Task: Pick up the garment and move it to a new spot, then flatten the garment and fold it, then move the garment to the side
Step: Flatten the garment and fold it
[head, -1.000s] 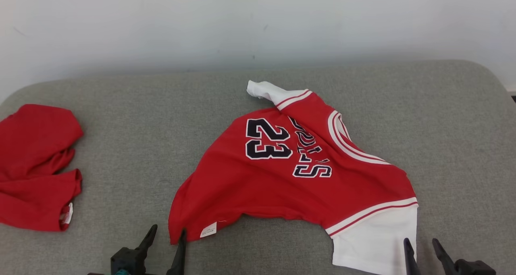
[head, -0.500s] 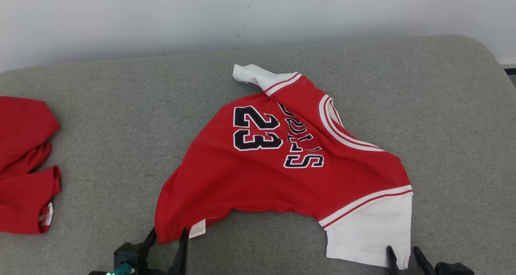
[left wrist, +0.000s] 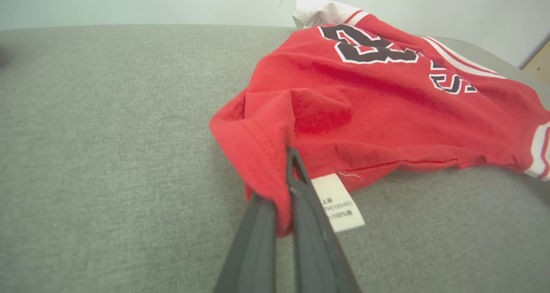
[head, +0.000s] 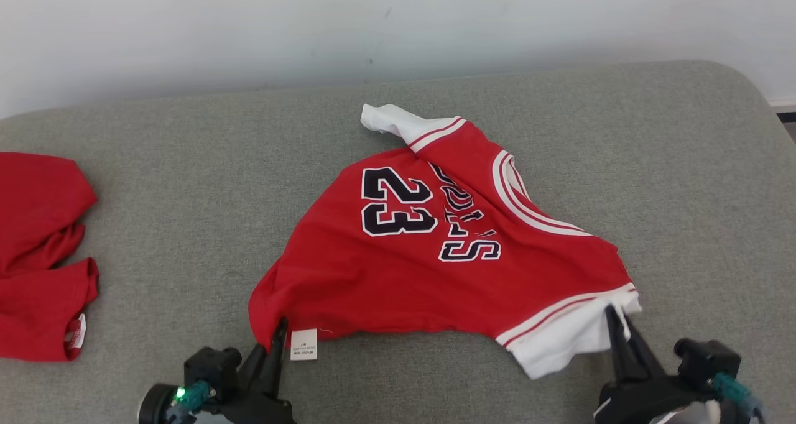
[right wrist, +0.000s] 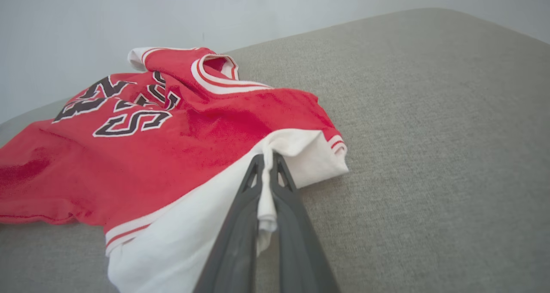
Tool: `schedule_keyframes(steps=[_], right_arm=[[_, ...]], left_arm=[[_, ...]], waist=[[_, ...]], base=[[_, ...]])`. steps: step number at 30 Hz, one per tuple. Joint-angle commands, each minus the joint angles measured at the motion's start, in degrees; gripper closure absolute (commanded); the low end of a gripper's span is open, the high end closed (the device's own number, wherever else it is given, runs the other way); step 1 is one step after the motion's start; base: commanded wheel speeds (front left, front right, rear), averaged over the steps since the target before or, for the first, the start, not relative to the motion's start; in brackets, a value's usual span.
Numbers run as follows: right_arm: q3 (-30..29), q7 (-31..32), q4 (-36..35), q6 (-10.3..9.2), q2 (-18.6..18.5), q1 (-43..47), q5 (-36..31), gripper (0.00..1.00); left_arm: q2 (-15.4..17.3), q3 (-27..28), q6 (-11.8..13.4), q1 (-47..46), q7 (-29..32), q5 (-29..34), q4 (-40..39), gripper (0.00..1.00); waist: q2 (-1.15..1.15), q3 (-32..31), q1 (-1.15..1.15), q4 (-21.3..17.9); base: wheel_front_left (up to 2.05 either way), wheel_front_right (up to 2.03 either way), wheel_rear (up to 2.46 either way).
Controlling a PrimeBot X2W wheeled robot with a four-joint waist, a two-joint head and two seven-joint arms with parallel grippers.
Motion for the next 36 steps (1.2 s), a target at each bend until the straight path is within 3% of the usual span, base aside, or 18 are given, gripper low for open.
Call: schedule_keyframes(steps=[1, 6, 10, 18, 23, 28, 36], right_arm=[[-0.20, -0.01, -2.33, 0.16, -1.40, -1.56, 0.82, 1.00], [0.55, -0.02, -5.44, 0.16, -3.58, -5.77, 2.71, 1.00], [2.94, -0.02, -6.58, 0.16, -6.78, -13.81, 4.13, 1.00], [5.98, 4.19, -6.75, 0.16, -13.14, -39.16, 10.65, 1.00], [7.73, 8.63, -4.87, 0.16, -16.41, -56.96, 14.46, 1.00], [9.36, 11.80, 0.42, 0.16, -17.80, -74.35, 17.50, 1.00], [13.09, 12.01, 12.94, 0.16, -16.86, -94.81, 15.79, 1.00]], left_arm=[[1.23, -0.48, 0.13, -1.64, -0.04, -0.70, -1.94, 1.00], [3.04, -1.89, 0.12, -5.64, -0.04, -1.85, -4.41, 1.00], [5.53, -4.95, 0.12, -14.27, -0.04, -3.71, -3.51, 1.00], [8.98, -9.83, 0.12, -42.14, 4.74, -9.22, -0.68, 1.00], [8.92, -11.44, 0.12, -60.76, 8.20, -12.43, 2.69, 1.00], [9.40, -13.31, 0.12, -77.12, 9.36, -14.23, 8.04, 1.00], [9.88, -16.59, 0.12, -95.28, 9.77, -15.21, 16.64, 1.00]], waist=[[-0.01, -0.16, 0.00, 0.07], [-0.01, 0.40, 0.00, 0.09], [-0.01, 2.55, 0.00, -0.13], [-0.01, 14.11, 0.00, -0.81], [-0.01, 21.86, 0.00, -0.93], [-0.01, 26.59, 0.00, -2.03], [-0.01, 28.46, 0.00, -4.06]], base=[[0.00, 0.00, 0.00], [0.00, 0.00, 0.00], [0.00, 0.00, 0.00], [0.00, 0.00, 0.00], [0.00, 0.00, 0.00], [0.00, 0.00, 0.00], [0.00, 0.00, 0.00]])
